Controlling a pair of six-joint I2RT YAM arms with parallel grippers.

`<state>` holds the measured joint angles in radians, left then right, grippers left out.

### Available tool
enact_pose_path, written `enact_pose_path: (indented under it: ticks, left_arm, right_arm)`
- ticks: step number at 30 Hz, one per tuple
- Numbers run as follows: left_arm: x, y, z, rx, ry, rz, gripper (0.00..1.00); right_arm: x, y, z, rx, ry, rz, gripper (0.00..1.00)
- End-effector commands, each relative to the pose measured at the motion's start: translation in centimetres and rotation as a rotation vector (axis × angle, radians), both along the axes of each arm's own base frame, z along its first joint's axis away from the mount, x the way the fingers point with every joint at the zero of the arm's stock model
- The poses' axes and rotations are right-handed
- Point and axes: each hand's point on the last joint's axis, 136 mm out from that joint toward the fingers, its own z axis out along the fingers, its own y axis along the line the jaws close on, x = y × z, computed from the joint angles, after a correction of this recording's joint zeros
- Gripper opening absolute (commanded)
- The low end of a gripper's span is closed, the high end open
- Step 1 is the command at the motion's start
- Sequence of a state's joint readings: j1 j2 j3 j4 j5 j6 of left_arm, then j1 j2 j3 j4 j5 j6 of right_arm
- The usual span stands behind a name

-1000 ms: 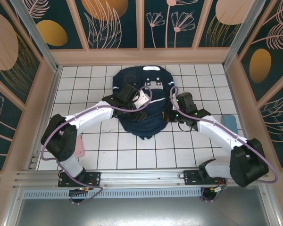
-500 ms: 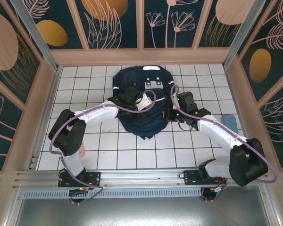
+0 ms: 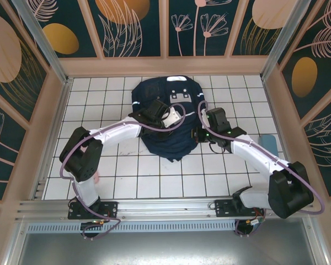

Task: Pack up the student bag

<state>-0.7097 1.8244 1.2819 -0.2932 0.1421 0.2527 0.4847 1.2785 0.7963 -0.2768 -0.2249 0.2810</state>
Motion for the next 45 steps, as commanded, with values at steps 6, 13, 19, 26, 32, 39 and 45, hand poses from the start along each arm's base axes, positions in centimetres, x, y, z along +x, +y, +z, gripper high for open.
enact_pose_path:
  ticks: [6, 13, 19, 26, 32, 39, 45]
  left_arm:
    - [2.8, -3.2, 6.1, -0.289, -0.012, 0.152, 0.07]
    - [3.7, -3.9, 9.2, -0.381, -0.014, 0.207, 0.03]
    - [3.7, -4.5, 13.5, -0.452, -0.056, 0.175, 0.02]
    - [3.5, -5.1, 16.5, -0.522, -0.082, 0.145, 0.00]
    - [3.8, -5.3, 17.9, -0.551, -0.104, 0.142, 0.00]
    - [3.6, -4.2, 15.6, -0.489, -0.117, 0.160, 0.00]
    - [2.1, -3.6, 15.6, -0.515, -0.126, 0.129, 0.00]
  right_arm:
    - [-3.2, 4.9, 0.8, 0.014, -0.085, 0.206, 0.00]
    - [-4.7, 7.7, 1.3, 0.081, -0.145, 0.253, 0.00]
    - [-5.5, 9.1, 1.7, 0.109, -0.200, 0.280, 0.00]
    - [-6.6, 10.9, 2.0, 0.156, -0.256, 0.337, 0.00]
    - [-8.0, 12.5, 1.6, 0.180, -0.268, 0.388, 0.04]
    - [-6.0, 8.2, 4.3, 0.223, -0.258, 0.158, 0.41]
    - [-3.2, 1.1, 6.3, 0.352, -0.183, -0.121, 0.46]
